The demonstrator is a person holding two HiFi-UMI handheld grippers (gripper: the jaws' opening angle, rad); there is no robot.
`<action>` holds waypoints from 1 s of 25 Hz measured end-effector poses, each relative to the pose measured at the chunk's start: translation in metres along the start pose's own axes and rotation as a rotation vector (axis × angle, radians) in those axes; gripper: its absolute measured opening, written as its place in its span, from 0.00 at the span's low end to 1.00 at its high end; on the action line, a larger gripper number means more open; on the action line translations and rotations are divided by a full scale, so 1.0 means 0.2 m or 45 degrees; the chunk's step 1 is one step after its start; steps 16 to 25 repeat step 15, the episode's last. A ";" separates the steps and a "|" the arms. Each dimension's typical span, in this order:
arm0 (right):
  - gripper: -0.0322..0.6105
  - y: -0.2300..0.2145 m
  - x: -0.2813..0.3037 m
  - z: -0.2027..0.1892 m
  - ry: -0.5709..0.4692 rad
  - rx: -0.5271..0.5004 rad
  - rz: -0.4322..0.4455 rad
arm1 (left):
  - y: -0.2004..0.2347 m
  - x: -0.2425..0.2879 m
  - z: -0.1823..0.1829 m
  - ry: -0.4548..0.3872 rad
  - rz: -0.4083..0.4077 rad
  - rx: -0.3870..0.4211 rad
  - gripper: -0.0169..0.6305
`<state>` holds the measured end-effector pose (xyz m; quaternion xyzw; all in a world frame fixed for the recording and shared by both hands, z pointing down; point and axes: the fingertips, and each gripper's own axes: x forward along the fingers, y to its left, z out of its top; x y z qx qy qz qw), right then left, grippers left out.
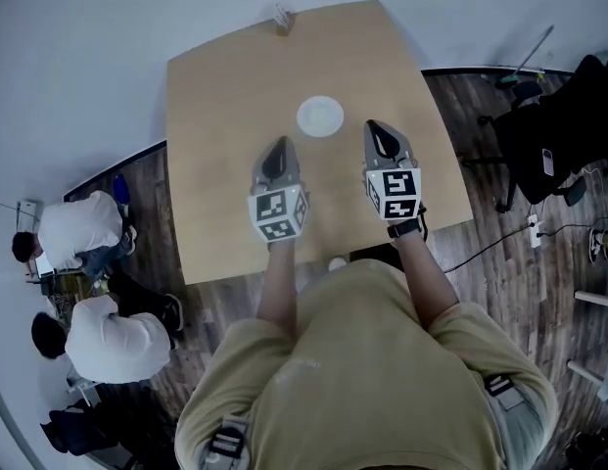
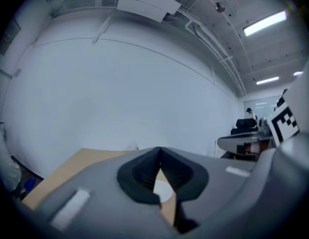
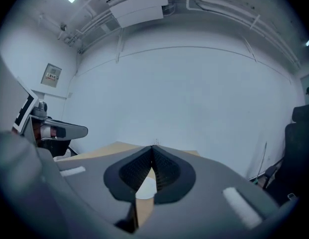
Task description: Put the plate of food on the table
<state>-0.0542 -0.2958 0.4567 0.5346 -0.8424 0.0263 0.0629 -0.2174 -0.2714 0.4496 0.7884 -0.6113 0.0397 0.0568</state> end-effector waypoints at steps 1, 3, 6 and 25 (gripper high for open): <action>0.06 0.00 -0.02 0.01 -0.009 -0.007 -0.007 | 0.01 -0.02 0.02 -0.017 -0.002 -0.006 0.03; 0.06 0.02 -0.04 0.02 -0.022 -0.007 -0.010 | 0.03 -0.06 0.03 -0.044 -0.002 -0.019 0.03; 0.06 0.05 -0.06 0.02 -0.034 -0.008 -0.012 | 0.05 -0.10 0.04 -0.067 0.006 -0.028 0.03; 0.06 0.11 -0.01 0.08 -0.077 -0.019 -0.028 | 0.08 -0.11 0.03 -0.111 0.007 -0.001 0.03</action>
